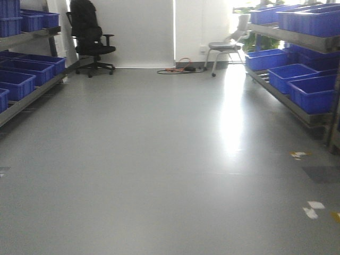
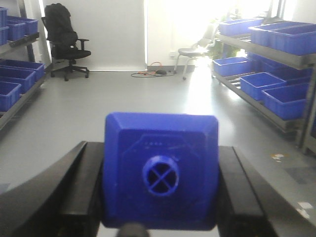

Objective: Pick and sort blue part to right shelf
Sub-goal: 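Drive along the aisle to the shelf of empty blue bins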

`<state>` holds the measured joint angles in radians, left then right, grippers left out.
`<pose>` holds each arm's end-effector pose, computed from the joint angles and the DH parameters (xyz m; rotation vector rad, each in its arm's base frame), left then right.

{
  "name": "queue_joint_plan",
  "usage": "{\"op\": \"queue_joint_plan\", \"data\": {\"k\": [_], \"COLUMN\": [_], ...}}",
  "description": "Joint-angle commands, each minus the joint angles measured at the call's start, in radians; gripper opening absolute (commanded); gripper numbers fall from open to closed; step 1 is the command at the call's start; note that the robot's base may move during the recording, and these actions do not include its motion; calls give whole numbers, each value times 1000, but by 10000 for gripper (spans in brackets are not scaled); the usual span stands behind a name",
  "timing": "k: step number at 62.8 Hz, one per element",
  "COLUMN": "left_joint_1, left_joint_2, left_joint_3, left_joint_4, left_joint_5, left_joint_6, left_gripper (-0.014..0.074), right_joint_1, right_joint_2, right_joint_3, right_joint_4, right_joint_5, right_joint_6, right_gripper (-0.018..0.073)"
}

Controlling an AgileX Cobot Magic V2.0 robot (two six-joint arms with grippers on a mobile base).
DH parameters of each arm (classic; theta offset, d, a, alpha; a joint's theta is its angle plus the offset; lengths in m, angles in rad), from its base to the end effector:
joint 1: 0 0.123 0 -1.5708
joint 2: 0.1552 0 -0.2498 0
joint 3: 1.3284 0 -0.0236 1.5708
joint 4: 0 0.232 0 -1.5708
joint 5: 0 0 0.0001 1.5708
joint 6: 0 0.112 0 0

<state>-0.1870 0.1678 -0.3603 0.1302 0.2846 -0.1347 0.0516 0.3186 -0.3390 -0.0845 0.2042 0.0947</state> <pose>0.0907 -0.0130 0.2886 0.1109 1.5709 -0.1256 0.1172 0.0041 0.2745 -0.0201 1.6667 0.0338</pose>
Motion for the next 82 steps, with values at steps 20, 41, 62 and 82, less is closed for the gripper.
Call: {"op": "queue_joint_plan", "data": {"k": [20,41,62,82], "left_joint_1": [2,2,2,2], "left_joint_2": [10,10,10,10], "left_joint_3": [-32,-32,-32,-32], "left_joint_4": [5,5,5,5], "left_joint_5": [-91,-91,-89,-89], "left_joint_6": [-1,-1,-1,-1], "left_gripper": [407,407,407,407], "right_joint_1": [-3,-3,-3,-3], "right_joint_2": [6,6,6,6], "right_joint_3": [-30,-30,-30,-30], "right_joint_4": [-11,-11,-11,-11], "right_joint_5": [-90,-90,-90,-90], "right_joint_6": [-2,-2,-2,-2], "right_gripper": [379,379,379,379]}}
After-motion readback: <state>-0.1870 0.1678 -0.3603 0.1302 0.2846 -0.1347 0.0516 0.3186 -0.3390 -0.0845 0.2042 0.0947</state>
